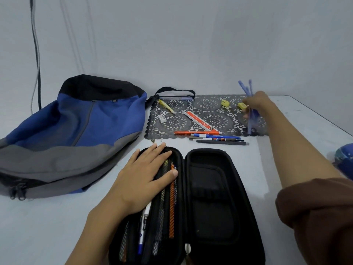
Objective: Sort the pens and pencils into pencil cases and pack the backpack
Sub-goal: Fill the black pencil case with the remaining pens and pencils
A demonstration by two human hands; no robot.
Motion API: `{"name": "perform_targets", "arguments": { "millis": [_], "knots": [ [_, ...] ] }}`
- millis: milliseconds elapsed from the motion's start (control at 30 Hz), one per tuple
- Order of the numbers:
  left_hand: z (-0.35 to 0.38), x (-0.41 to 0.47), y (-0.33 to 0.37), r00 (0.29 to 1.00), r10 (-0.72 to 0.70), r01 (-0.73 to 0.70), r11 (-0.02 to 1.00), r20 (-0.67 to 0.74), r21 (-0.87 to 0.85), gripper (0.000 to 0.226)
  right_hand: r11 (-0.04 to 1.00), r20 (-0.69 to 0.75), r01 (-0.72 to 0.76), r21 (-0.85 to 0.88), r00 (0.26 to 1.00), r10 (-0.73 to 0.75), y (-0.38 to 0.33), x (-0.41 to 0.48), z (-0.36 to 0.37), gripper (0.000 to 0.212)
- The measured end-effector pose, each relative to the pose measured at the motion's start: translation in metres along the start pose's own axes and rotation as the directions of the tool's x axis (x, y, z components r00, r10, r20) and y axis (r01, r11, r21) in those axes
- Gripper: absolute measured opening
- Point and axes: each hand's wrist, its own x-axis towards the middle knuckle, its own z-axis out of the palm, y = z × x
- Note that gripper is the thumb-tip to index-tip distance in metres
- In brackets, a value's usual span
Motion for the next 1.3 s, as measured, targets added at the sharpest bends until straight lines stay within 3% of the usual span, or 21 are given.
{"name": "perform_targets", "arguments": {
  "millis": [67, 167, 300, 400, 500, 600, 700, 833, 1100, 1300],
  "knots": [
    [0.000, 0.000, 0.000, 1.000, -0.004, 0.004, 1.000, 0.001, -0.009, 0.088, 0.993, -0.135, 0.112, 0.031, 0.985, -0.107, -0.005, 0.003, 0.010, 0.023],
    [0.000, 0.000, -0.001, 1.000, -0.001, 0.001, 1.000, 0.000, -0.015, 0.086, 0.990, -0.023, 0.123, 0.068, 0.992, -0.122, -0.019, 0.002, 0.030, 0.039],
    [0.000, -0.001, 0.001, 1.000, -0.009, 0.009, 1.000, -0.002, -0.011, 0.085, 0.974, 0.073, 0.219, -0.054, 0.974, -0.215, -0.041, 0.002, 0.068, 0.043],
    [0.000, -0.002, 0.001, 1.000, -0.010, 0.010, 1.000, -0.007, -0.014, 0.084, 0.862, 0.037, 0.443, -0.245, 0.893, -0.449, -0.065, 0.003, 0.100, 0.026],
    [0.000, -0.003, 0.001, 1.000, -0.002, 0.002, 1.000, -0.008, 0.001, 0.081, 0.662, 0.209, 0.604, -0.444, 0.788, -0.579, -0.089, 0.004, 0.125, 0.027],
    [-0.001, -0.004, 0.000, 1.000, -0.003, 0.003, 1.000, -0.001, 0.020, 0.080, 0.572, 0.362, 0.638, -0.515, 0.768, -0.529, -0.100, 0.011, 0.145, 0.024],
    [-0.002, -0.004, 0.001, 1.000, -0.008, 0.008, 1.000, 0.006, 0.016, 0.079, 0.576, 0.425, 0.630, -0.521, 0.777, -0.465, -0.103, 0.019, 0.159, 0.021],
    [-0.002, -0.003, 0.002, 1.000, -0.013, 0.013, 1.000, 0.021, 0.023, 0.080, 0.591, 0.397, 0.617, -0.519, 0.787, -0.473, -0.102, 0.023, 0.165, 0.022],
    [-0.001, -0.002, 0.000, 1.000, -0.009, 0.009, 1.000, 0.016, 0.017, 0.080, 0.500, 0.310, 0.625, -0.599, 0.757, -0.575, -0.089, 0.022, 0.158, 0.030],
    [-0.002, -0.002, 0.001, 1.000, -0.014, 0.013, 1.000, 0.022, 0.019, 0.083, 0.567, 0.391, 0.550, -0.613, 0.835, -0.388, -0.089, 0.006, 0.144, 0.031]
  ]
}}
